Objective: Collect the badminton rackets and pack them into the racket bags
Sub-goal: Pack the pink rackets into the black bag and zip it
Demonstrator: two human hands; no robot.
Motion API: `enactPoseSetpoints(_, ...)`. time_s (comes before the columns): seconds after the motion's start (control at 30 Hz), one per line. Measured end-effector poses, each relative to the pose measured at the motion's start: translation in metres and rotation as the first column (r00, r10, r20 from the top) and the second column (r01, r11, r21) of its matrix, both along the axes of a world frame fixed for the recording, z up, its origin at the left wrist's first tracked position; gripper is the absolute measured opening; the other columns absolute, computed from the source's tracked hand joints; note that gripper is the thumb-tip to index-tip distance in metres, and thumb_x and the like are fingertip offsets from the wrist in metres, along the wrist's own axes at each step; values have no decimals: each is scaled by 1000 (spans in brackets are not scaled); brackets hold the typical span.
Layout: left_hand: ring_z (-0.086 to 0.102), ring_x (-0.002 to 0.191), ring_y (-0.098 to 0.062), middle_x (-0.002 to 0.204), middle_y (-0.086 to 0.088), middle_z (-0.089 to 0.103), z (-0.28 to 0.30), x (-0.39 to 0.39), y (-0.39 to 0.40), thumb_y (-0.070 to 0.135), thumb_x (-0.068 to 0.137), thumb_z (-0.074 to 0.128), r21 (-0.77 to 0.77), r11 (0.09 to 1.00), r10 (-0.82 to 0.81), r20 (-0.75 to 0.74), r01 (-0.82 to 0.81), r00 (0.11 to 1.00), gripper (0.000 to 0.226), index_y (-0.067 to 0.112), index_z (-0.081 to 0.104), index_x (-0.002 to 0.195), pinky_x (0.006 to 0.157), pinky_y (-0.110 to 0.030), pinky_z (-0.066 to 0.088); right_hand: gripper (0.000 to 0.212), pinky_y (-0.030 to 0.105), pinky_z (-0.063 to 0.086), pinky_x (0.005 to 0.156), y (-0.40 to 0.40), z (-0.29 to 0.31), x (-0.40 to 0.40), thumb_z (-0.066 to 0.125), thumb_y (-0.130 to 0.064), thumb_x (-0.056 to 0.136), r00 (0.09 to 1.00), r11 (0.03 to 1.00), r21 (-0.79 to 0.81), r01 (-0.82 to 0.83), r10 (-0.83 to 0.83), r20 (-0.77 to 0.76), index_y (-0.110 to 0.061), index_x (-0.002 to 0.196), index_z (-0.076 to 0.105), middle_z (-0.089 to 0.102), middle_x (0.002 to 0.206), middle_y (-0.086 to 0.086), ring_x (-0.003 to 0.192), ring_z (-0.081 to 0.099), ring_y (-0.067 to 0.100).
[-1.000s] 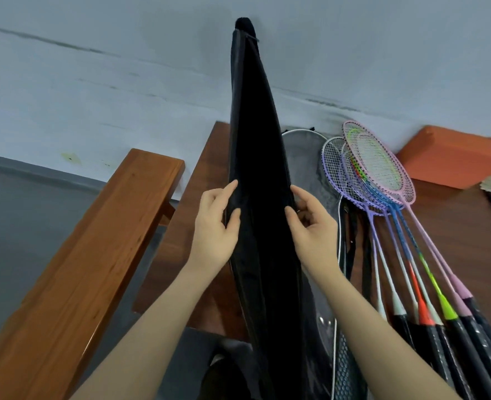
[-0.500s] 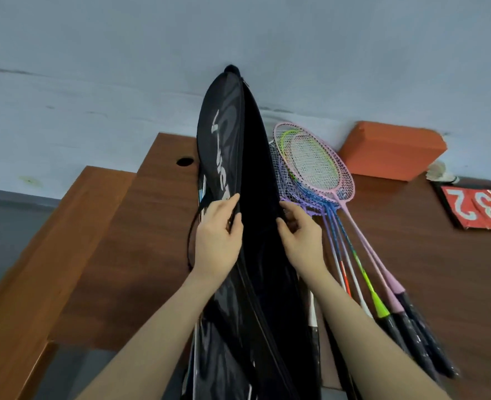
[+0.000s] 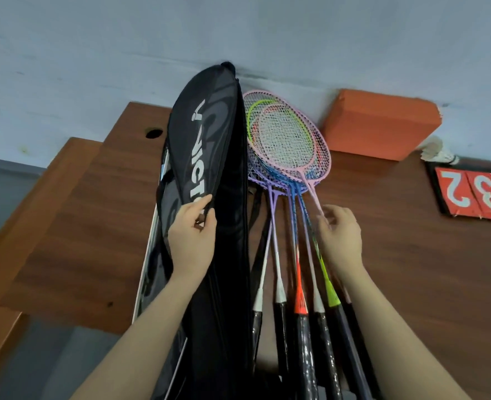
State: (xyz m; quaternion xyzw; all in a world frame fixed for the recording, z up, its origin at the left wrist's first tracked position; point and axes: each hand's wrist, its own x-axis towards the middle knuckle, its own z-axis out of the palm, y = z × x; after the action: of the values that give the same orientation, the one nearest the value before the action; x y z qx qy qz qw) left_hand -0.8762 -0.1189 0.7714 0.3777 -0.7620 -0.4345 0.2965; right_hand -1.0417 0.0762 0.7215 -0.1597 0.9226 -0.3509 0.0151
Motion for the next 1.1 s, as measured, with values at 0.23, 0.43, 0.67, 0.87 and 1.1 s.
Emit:
enactPoseSetpoints(0.23,56,76,-2,91,3,63,-3,-12,6,8,85,62,71,996,-47,38,45,998,27,20,66,109,70,-4,42,17,35,31,77,6,-16,-21,56,-18,90,999,973,230,-33,38,-16,-12,103,65,66,94,6,85,60,31)
enactPoseSetpoints(0.43,58,77,-3,93,14,62,-9,-17,7,10,84,64,119,992,-53,40,48,998,27,22,66,108,70,-6,44,27,35,42,59,25,-10,-13,58,-5,87,986,992,123,-28,48,-159,-9,112,67,61,77,9,68,56,31)
enactPoseSetpoints(0.67,60,79,-1,93,19,60,-15,-24,8,13,84,65,166,984,-84,71,72,994,27,22,66,109,76,-15,48,32,37,48,61,36,-22,7,56,-6,90,998,999,28,19,-18,-67,-12,120,63,54,78,2,68,54,23)
enactPoseSetpoints(0.87,60,80,-5,96,10,64,-17,-26,7,15,83,66,185,978,-107,79,91,991,27,25,66,107,78,-19,50,27,35,47,64,36,-29,14,55,-10,90,994,995,62,84,-79,-77,-14,114,65,62,86,3,75,58,24)
enactPoseSetpoints(1.1,60,80,-2,96,10,64,-18,-26,6,13,82,67,184,978,-115,71,101,991,26,23,67,106,77,-15,49,40,42,51,83,25,-27,-8,61,-29,88,997,998,63,3,-7,73,-18,126,55,65,112,2,98,62,23)
